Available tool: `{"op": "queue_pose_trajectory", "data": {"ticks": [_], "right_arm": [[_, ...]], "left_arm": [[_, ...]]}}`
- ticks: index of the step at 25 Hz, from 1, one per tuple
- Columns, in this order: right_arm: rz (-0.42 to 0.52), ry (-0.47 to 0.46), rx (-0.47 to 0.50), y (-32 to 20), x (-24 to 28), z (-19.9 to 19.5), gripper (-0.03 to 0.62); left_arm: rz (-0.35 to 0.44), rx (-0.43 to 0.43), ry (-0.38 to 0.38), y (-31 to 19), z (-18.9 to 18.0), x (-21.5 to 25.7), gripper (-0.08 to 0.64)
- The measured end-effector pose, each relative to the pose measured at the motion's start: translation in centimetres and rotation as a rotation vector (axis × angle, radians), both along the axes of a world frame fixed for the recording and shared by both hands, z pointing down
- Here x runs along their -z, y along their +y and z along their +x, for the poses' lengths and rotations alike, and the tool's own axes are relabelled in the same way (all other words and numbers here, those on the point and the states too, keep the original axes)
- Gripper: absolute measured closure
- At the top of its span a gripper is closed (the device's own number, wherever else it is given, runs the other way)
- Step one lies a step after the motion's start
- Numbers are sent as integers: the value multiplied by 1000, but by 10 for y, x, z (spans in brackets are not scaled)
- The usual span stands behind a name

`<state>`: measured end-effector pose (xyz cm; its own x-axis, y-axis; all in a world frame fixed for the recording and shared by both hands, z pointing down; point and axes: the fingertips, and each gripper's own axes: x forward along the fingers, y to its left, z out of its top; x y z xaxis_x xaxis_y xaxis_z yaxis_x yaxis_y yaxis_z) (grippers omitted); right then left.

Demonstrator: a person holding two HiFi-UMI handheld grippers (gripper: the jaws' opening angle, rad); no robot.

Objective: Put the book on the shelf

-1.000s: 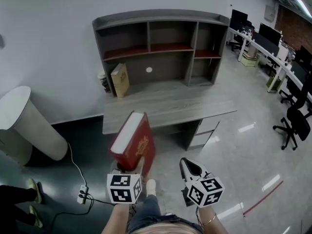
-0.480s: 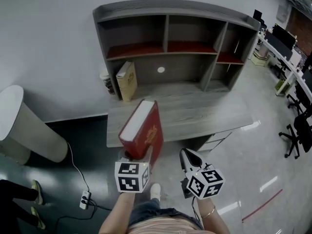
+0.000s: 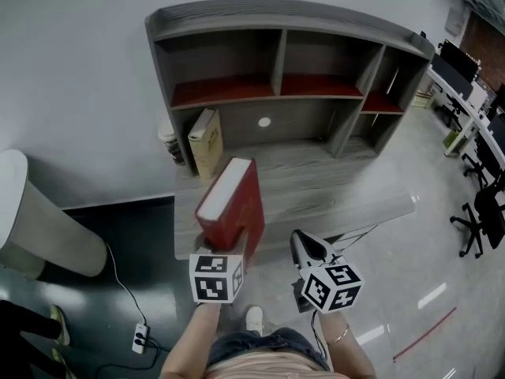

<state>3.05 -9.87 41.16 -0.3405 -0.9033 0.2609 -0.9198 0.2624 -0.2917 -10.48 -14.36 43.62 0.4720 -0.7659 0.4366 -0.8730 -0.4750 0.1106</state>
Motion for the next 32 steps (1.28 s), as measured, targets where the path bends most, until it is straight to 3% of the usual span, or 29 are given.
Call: {"op": "queue_pose_trajectory", "data": {"ticks": [13, 19, 32], "right_arm": [[-41, 22, -29, -27, -14, 18, 583], [-44, 28, -11, -66, -18, 23, 583], [-80, 48, 5, -145, -34, 45, 583]], "left_arm": [[16, 6, -36, -49, 15, -12, 342], [43, 24, -93, -89, 32, -18, 342], [56, 55, -91, -174, 78, -34, 342]]}}
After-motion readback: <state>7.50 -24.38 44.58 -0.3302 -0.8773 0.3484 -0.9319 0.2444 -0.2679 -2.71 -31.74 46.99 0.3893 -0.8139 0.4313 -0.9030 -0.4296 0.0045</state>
